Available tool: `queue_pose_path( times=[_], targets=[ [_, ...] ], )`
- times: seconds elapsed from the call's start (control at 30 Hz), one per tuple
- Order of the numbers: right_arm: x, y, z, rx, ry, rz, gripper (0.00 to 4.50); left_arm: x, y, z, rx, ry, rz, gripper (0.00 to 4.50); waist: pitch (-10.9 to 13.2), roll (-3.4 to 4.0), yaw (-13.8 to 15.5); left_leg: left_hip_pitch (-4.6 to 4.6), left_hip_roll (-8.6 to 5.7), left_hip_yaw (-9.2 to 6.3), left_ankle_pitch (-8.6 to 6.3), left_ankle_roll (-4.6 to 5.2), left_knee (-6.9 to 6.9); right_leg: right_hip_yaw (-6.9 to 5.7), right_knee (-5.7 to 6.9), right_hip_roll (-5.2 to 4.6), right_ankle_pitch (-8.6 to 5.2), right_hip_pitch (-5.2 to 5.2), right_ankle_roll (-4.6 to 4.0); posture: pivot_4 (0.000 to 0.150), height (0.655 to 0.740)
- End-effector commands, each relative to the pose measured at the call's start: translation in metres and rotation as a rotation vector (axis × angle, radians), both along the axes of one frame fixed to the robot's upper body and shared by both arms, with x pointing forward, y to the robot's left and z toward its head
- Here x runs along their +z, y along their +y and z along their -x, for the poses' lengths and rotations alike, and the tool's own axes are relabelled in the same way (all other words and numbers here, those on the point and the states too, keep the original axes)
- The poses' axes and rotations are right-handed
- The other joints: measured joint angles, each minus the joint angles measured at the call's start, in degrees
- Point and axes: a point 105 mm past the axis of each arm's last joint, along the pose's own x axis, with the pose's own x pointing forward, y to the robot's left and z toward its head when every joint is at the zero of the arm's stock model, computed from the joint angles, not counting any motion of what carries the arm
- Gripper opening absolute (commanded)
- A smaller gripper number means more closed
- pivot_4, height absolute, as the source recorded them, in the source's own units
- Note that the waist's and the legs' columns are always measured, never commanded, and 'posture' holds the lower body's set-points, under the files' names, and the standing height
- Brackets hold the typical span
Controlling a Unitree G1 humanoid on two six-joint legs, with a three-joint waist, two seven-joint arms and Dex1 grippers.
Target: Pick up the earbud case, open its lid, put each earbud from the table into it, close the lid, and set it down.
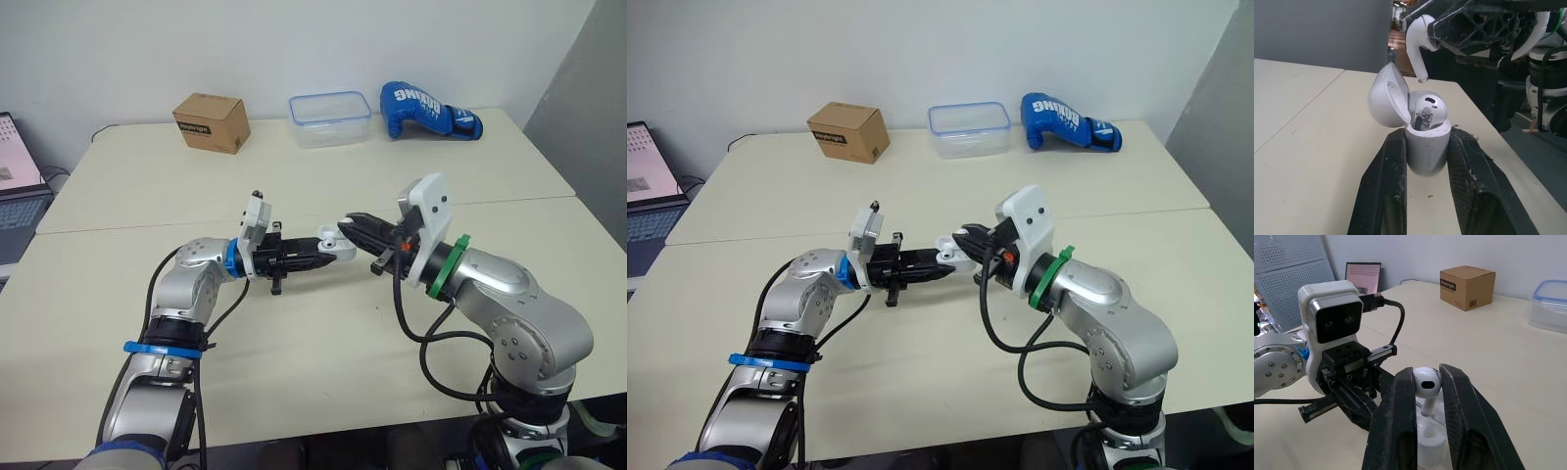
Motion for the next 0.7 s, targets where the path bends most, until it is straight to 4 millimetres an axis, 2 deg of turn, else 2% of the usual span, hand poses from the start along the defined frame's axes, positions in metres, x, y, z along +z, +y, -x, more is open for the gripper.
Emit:
queue_pose_path(
  times=[0.03, 0.4, 0.7],
  targets=[
    [0.003, 0.001, 0.002, 0.006, -0.026, -0.01, 0.36, 0.019, -0.001, 0.002, -0.009, -0.058, 0.035, 0.78, 0.0, 0.0, 0.0, 0.0, 0.0, 0.0, 0.0, 0.0, 0.0, 0.0, 0.0, 0.0, 0.0, 0.0, 0.0, 0.15, 0.7307],
    [-0.002, -0.003, -0.003, -0.023, -0.016, 0.012, 0.36, 0.022, 0.001, 0.003, -0.004, -0.058, 0.049, 0.78, 0.0, 0.0, 0.0, 0.0, 0.0, 0.0, 0.0, 0.0, 0.0, 0.0, -0.01, 0.01, 0.0, 0.0, 0.0, 0.15, 0.7307],
    [-0.006, 0.002, -0.001, -0.018, -0.112, 0.115, 0.36, 0.03, -0.002, 0.003, -0.007, -0.054, 0.089, 0.78, 0.0, 0.0, 0.0, 0.0, 0.0, 0.01, 0.0, 0.0, 0.0, 0.0, -0.01, 0.01, 0.0, 0.01, 0.0, 0.15, 0.7307]
  ],
)
